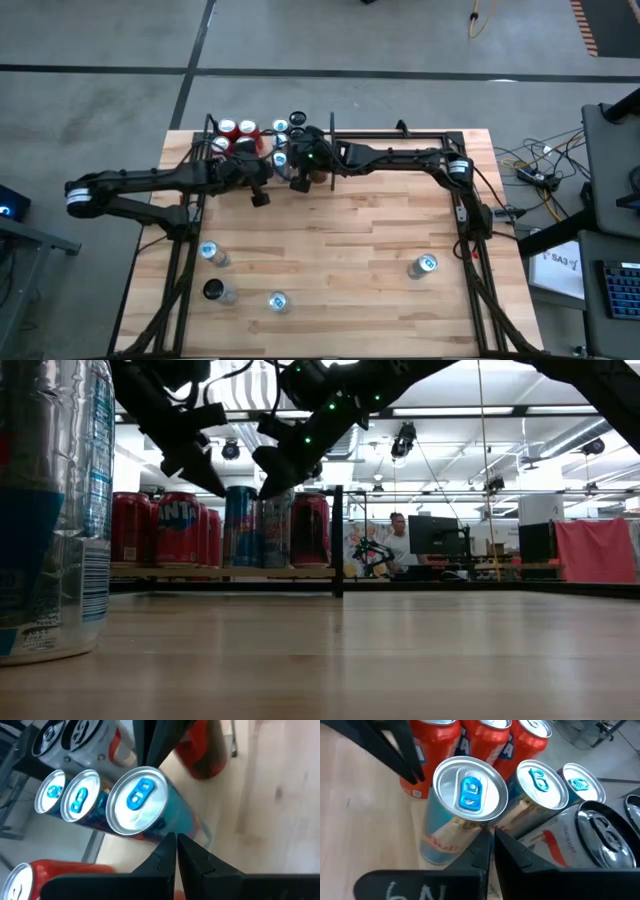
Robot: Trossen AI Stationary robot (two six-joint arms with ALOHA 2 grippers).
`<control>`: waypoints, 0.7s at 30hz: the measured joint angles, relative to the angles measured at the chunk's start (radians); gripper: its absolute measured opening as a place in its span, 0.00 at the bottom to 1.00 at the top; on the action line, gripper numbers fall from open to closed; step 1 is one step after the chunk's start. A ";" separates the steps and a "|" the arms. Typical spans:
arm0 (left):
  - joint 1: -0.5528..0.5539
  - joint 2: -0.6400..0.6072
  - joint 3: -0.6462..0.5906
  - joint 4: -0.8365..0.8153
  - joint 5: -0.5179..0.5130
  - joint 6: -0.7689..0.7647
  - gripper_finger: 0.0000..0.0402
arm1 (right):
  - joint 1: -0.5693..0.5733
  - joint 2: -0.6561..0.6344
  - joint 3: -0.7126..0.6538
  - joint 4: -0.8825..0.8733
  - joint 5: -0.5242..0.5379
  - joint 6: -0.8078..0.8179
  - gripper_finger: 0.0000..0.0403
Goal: Place canned beverage on shelf
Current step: Put the blue soda can on the shelf aligned with the other blue soda can
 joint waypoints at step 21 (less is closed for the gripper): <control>-0.001 0.032 -0.002 0.010 -0.158 -0.022 0.00 | 0.029 0.000 0.004 -0.007 -0.023 -0.026 0.03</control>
